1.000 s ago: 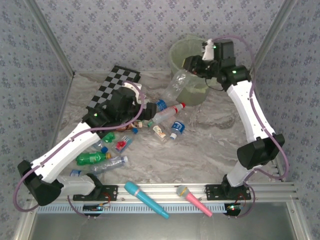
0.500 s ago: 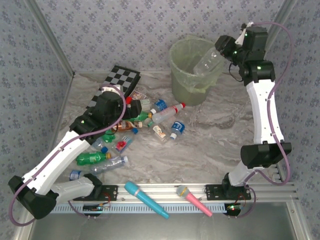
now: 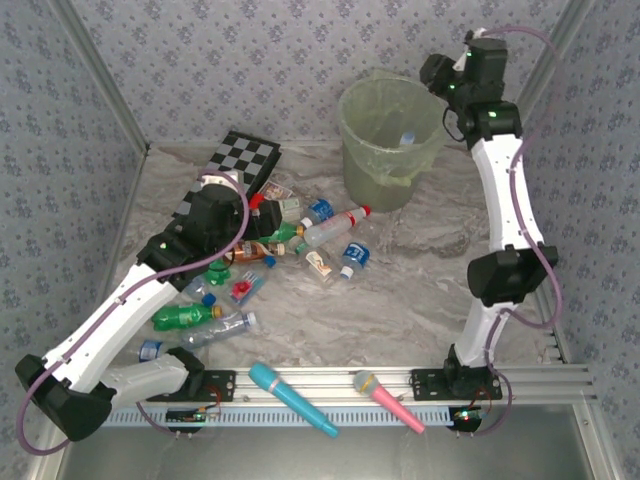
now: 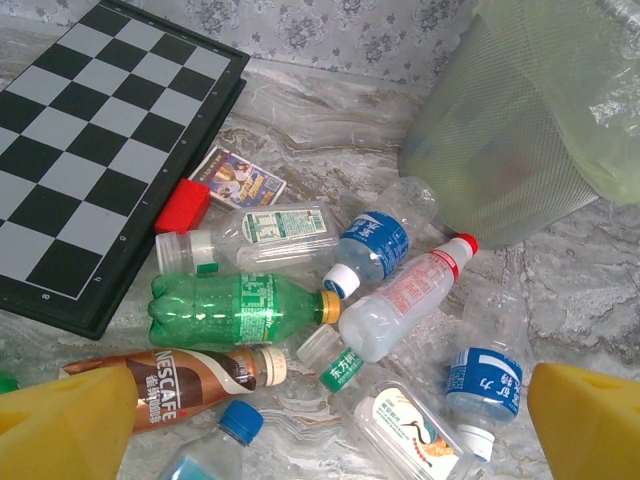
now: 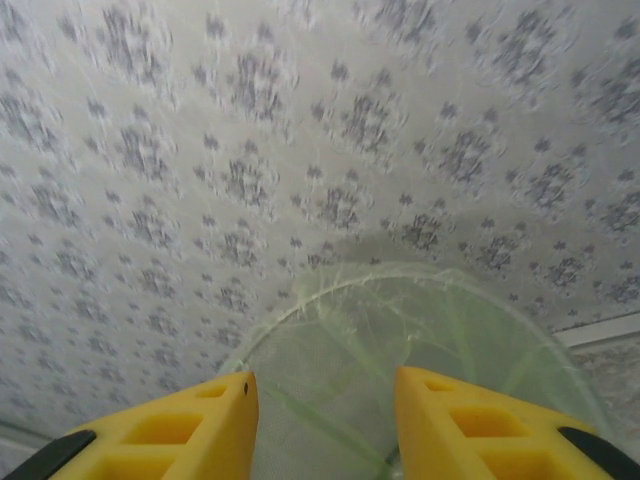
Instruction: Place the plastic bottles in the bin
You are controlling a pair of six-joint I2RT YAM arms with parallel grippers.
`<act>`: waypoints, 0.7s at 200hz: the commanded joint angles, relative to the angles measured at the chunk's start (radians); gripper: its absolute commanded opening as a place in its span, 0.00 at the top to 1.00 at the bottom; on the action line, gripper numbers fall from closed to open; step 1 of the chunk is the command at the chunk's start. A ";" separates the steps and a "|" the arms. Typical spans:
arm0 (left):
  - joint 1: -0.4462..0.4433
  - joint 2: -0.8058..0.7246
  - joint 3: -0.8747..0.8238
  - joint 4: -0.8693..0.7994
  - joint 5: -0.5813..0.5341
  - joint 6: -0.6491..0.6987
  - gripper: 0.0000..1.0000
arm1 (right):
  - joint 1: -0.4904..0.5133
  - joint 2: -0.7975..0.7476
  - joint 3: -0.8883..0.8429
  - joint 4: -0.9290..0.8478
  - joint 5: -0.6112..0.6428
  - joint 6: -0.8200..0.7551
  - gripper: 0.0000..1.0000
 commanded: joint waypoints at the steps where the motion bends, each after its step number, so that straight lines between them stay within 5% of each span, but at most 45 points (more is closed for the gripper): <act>1: 0.007 -0.024 -0.003 0.001 0.001 -0.011 0.00 | 0.038 0.043 0.062 -0.070 0.024 -0.097 0.58; 86: 0.016 -0.008 0.000 -0.001 0.010 -0.007 0.00 | 0.077 0.051 0.065 -0.128 0.015 -0.125 0.55; 125: 0.018 -0.004 0.001 0.001 0.015 -0.008 0.00 | 0.078 0.030 0.064 -0.144 0.010 -0.124 0.30; 140: 0.021 -0.003 0.001 -0.002 0.017 -0.014 0.00 | 0.079 0.015 0.062 -0.150 0.003 -0.124 0.09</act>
